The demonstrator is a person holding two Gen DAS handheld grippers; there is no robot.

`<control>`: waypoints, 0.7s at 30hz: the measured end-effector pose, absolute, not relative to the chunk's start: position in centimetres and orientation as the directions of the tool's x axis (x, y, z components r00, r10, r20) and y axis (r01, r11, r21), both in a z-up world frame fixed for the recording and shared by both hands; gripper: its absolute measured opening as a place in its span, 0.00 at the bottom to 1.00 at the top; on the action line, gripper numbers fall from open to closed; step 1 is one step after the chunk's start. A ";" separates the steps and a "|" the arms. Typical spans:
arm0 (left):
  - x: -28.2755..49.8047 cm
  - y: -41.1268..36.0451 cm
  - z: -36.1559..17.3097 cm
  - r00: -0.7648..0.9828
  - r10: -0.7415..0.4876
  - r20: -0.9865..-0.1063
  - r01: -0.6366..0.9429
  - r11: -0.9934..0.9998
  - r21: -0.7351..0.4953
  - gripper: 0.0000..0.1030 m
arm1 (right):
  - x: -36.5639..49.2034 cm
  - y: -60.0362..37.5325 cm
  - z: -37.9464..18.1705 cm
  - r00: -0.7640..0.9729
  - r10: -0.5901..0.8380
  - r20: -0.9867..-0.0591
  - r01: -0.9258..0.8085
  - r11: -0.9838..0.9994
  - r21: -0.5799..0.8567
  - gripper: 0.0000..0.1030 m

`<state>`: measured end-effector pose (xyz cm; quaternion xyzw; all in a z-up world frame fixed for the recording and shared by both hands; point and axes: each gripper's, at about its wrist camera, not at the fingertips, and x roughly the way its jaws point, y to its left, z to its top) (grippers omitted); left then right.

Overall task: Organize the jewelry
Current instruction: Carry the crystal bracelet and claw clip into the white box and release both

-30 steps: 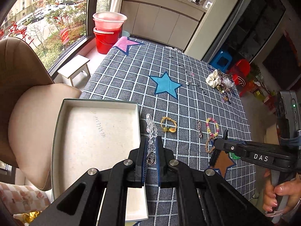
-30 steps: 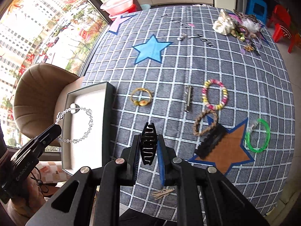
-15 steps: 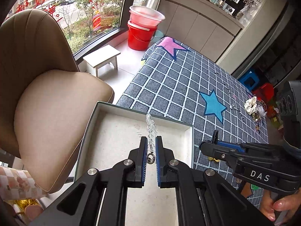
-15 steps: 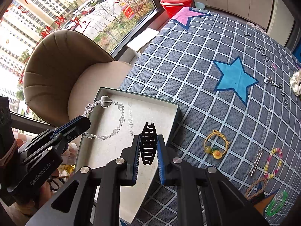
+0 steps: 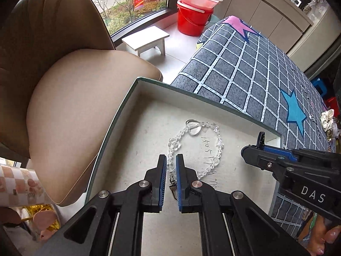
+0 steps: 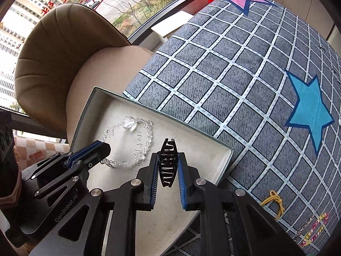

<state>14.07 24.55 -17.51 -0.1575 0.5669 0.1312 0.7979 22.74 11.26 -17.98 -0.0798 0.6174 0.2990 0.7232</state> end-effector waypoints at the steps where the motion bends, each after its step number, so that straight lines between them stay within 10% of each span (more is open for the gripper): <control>1: 14.1 24.5 -17.8 0.309 0.040 -0.950 -0.392 0.916 -0.089 0.15 | 22.9 11.3 -18.3 0.052 0.329 -0.943 -0.532 0.808 0.252 0.18; 9: 13.6 22.9 -18.1 0.243 0.129 -0.961 -0.374 0.927 0.030 0.15 | 23.5 11.2 -19.5 0.026 0.330 -0.944 -0.524 0.809 0.268 0.27; 13: 12.8 22.6 -17.6 0.243 0.137 -0.960 -0.385 0.922 0.034 0.15 | 23.7 11.1 -18.8 0.037 0.342 -0.939 -0.520 0.809 0.275 0.60; 21: 11.5 22.8 -16.1 0.250 0.120 -0.961 -0.403 0.915 0.009 0.15 | 23.0 8.3 -14.8 0.100 0.409 -0.907 -0.481 0.818 0.316 0.60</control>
